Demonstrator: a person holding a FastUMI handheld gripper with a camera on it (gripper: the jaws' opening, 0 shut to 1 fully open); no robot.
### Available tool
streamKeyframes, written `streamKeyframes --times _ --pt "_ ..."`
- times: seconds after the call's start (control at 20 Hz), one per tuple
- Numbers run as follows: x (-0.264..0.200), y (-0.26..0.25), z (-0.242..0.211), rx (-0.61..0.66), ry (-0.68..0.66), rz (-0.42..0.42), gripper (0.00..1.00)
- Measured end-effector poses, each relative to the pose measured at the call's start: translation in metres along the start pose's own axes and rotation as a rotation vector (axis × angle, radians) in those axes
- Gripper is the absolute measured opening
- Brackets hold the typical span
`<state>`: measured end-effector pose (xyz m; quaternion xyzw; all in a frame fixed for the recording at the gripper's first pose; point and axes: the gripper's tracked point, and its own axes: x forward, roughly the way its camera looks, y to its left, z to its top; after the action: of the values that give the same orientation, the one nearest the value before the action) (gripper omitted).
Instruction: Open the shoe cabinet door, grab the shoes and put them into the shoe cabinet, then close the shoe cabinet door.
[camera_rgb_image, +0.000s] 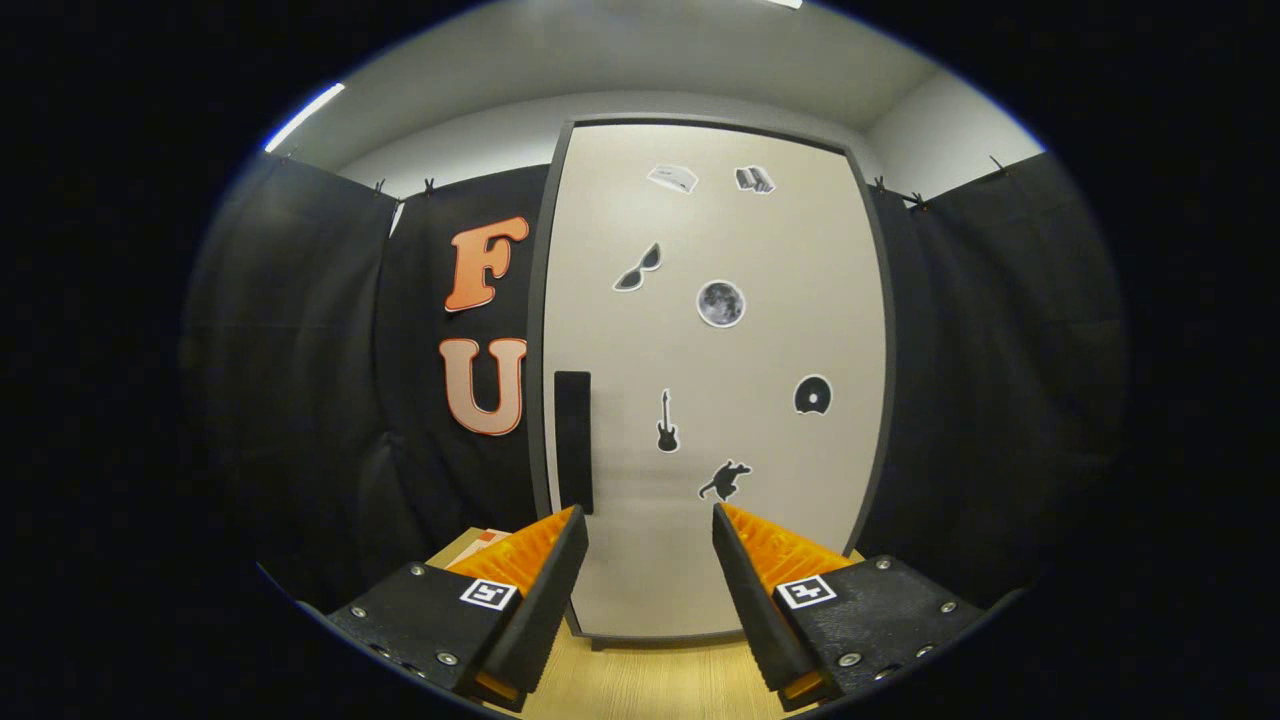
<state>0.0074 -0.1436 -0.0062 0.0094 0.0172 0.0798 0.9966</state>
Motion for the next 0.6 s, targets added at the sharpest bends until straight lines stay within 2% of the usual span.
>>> streamKeyframes --times 0.35,0.6 --pt "-0.081 -0.02 0.01 -0.005 -0.043 -0.085 0.83" --pt "-0.107 -0.025 0.017 0.008 -0.067 -0.118 0.87"
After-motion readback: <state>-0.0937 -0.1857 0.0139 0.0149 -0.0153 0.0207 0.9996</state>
